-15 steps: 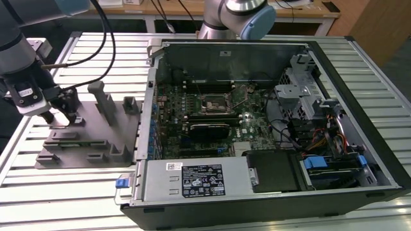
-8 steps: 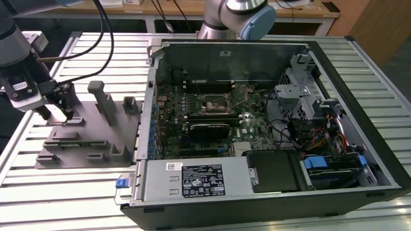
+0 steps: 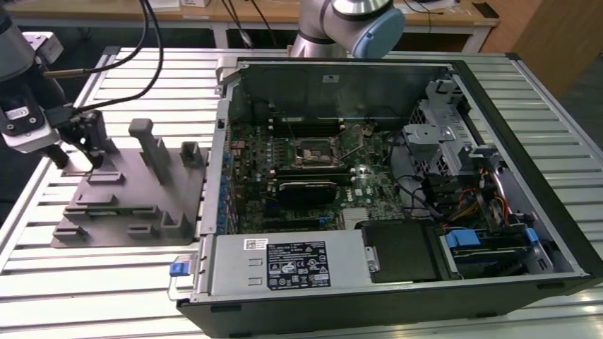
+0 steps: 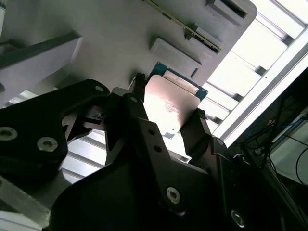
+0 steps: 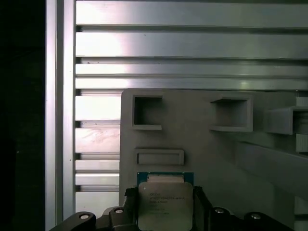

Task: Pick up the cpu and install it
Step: 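Pick up the cpu and move it towards the insertion slot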

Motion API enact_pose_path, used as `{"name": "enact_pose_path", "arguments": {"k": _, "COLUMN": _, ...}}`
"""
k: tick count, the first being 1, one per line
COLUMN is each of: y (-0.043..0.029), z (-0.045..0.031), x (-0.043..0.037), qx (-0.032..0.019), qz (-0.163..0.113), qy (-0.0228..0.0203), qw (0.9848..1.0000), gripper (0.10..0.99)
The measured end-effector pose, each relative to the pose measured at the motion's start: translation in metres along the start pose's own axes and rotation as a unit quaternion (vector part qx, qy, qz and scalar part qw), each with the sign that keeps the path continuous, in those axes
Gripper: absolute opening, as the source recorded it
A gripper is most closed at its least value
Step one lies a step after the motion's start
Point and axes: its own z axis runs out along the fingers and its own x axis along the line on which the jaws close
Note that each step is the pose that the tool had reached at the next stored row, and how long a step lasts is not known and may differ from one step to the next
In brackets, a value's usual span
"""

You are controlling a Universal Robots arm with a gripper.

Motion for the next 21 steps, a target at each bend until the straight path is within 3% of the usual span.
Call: {"name": "enact_pose_path", "arguments": {"k": 21, "y": 0.0002, "z": -0.053, "x": -0.0014, "qx": -0.0001, "qz": 0.0, "qy": -0.0082, "qw": 1.0, "gripper": 0.545}}
